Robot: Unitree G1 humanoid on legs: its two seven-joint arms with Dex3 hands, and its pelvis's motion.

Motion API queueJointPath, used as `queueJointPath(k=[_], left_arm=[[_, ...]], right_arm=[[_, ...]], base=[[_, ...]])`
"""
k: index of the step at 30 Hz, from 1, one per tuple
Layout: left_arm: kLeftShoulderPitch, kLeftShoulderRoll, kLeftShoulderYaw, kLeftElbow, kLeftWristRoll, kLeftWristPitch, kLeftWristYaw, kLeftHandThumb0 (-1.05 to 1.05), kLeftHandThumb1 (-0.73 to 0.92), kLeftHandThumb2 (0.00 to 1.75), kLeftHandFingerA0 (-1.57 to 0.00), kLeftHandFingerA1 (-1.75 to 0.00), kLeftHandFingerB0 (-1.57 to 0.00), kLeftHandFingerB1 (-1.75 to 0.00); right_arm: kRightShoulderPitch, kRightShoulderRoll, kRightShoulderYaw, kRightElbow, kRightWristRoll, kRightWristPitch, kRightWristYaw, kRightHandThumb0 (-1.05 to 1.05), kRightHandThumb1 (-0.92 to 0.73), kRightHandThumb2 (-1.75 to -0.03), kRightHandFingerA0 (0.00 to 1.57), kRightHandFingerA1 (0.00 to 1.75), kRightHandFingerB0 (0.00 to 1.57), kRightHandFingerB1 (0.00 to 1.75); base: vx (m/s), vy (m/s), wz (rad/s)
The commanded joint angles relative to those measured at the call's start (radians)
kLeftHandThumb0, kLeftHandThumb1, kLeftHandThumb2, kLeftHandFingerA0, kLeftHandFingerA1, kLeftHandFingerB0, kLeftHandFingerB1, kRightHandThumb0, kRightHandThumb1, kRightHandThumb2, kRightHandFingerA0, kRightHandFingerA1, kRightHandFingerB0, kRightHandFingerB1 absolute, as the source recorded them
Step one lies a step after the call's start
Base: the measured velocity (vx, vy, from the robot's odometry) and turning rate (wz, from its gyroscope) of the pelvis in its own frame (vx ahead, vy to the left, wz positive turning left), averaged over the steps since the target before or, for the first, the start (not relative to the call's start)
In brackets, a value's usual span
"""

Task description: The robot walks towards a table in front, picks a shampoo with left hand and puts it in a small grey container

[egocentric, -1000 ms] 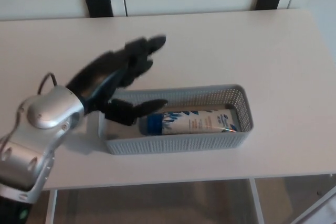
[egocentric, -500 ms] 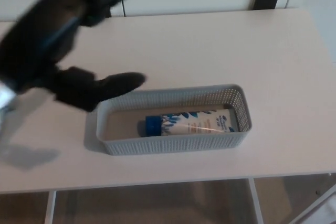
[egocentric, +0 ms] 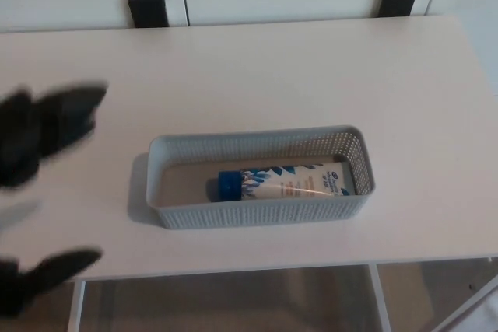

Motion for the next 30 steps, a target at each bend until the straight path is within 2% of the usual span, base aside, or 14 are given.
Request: queueJointPath(k=[1,2,5,6,9,13,14,15,16,18,23,25,27,30], left_arm=[[0.440,-0.143,0.069,0.410,0.041,-0.514,-0.302,-0.37,0.56,0.58,-0.80,-0.55,-0.35,-0.33],[0.451,-0.142,0.059,0.495,0.073,-0.552,-0.290,-0.39,0.56,0.57,-0.87,-0.57,-0.38,-0.33],[0.472,-0.129,0.042,0.627,0.145,-0.611,-0.229,-0.40,0.54,0.56,-0.81,-0.52,-0.41,-0.34],[0.472,-0.107,0.034,0.725,0.194,-0.667,-0.193,-0.39,0.56,0.56,-0.49,-0.42,-0.43,-0.35],[0.469,-0.054,0.022,0.914,0.260,-0.767,-0.139,-0.36,0.56,0.56,-0.56,-0.44,-0.49,-0.38],[0.444,0.017,-0.007,1.065,0.321,-0.790,-0.061,-0.39,0.56,0.55,-0.67,-0.48,-0.57,-0.42],[0.438,0.046,-0.028,1.088,0.369,-0.804,-0.018,-0.44,0.49,0.76,-0.66,-0.58,-0.54,-0.53],[0.438,0.076,-0.053,1.094,0.429,-0.813,0.035,-0.37,0.58,0.56,-0.73,-0.45,-0.60,-0.41],[0.439,0.091,-0.065,1.095,0.461,-0.817,0.063,-0.37,0.58,0.56,-0.73,-0.45,-0.60,-0.41],[0.414,0.214,-0.192,1.088,0.633,-0.687,0.164,-0.22,0.60,0.58,-0.73,-0.51,-0.71,-0.50],[0.261,0.292,-0.364,1.311,0.720,-0.620,0.272,-0.22,0.67,0.59,-0.79,-0.57,-0.74,-0.53],[0.221,0.290,-0.384,1.360,0.685,-0.602,0.267,-0.25,0.69,0.59,-0.74,-0.54,-0.70,-0.52],[0.062,0.241,-0.397,1.517,0.624,-0.534,0.315,-0.23,0.71,0.61,-0.65,-0.48,-0.52,-0.41],[-0.066,0.221,-0.405,1.643,0.566,-0.476,0.319,-0.24,0.73,0.61,-0.64,-0.47,-0.47,-0.38]], right_arm=[[0.014,-0.023,0.007,0.019,-0.010,0.009,-0.036,-0.32,-0.64,-0.58,0.83,0.48,0.64,0.43],[0.016,-0.022,0.008,0.018,-0.011,0.006,-0.038,-0.34,-0.64,-0.58,0.84,0.48,0.64,0.43],[0.028,-0.020,0.011,0.017,-0.013,-0.002,-0.038,-0.34,-0.64,-0.58,0.83,0.48,0.64,0.43],[0.032,-0.020,0.012,0.020,-0.014,-0.001,-0.038,-0.34,-0.64,-0.58,0.84,0.49,0.65,0.43],[0.043,-0.017,0.018,0.024,-0.020,0.003,-0.041,-0.35,-0.64,-0.59,0.84,0.49,0.66,0.44],[0.044,-0.017,0.019,0.026,-0.018,0.002,-0.041,-0.33,-0.64,-0.59,0.82,0.49,0.65,0.44],[0.040,-0.018,0.019,0.028,-0.019,0.004,-0.042,-0.33,-0.64,-0.59,0.84,0.49,0.65,0.44],[0.034,-0.019,0.021,0.029,-0.020,0.007,-0.044,-0.32,-0.64,-0.59,0.84,0.49,0.66,0.44],[0.032,-0.019,0.022,0.030,-0.021,0.009,-0.045,-0.32,-0.64,-0.59,0.84,0.49,0.66,0.44],[0.025,-0.021,0.022,0.027,-0.017,0.015,-0.042,-0.31,-0.65,-0.59,0.82,0.48,0.64,0.43],[0.050,-0.015,0.038,0.011,-0.027,-0.007,-0.048,-0.33,-0.64,-0.59,0.84,0.50,0.64,0.44],[0.050,-0.016,0.044,0.010,-0.030,-0.002,-0.051,-0.34,-0.65,-0.59,0.84,0.49,0.64,0.44],[0.026,-0.024,0.044,0.027,-0.029,0.015,-0.045,-0.31,-0.64,-0.59,0.84,0.49,0.64,0.43],[0.013,-0.025,0.049,0.034,-0.030,0.024,-0.045,-0.31,-0.64,-0.59,0.83,0.49,0.64,0.44]], base=[[0.00,0.000,0.00],[0.00,0.000,0.00],[0.00,0.000,0.00],[0.00,0.000,0.00],[0.00,0.000,0.00],[0.00,0.000,0.00],[0.00,0.000,0.00],[0.00,0.000,0.00],[0.00,0.000,0.00],[0.00,0.000,0.00],[0.00,0.000,0.00],[0.00,0.000,0.00],[0.00,0.000,0.00],[0.00,0.000,0.00]])
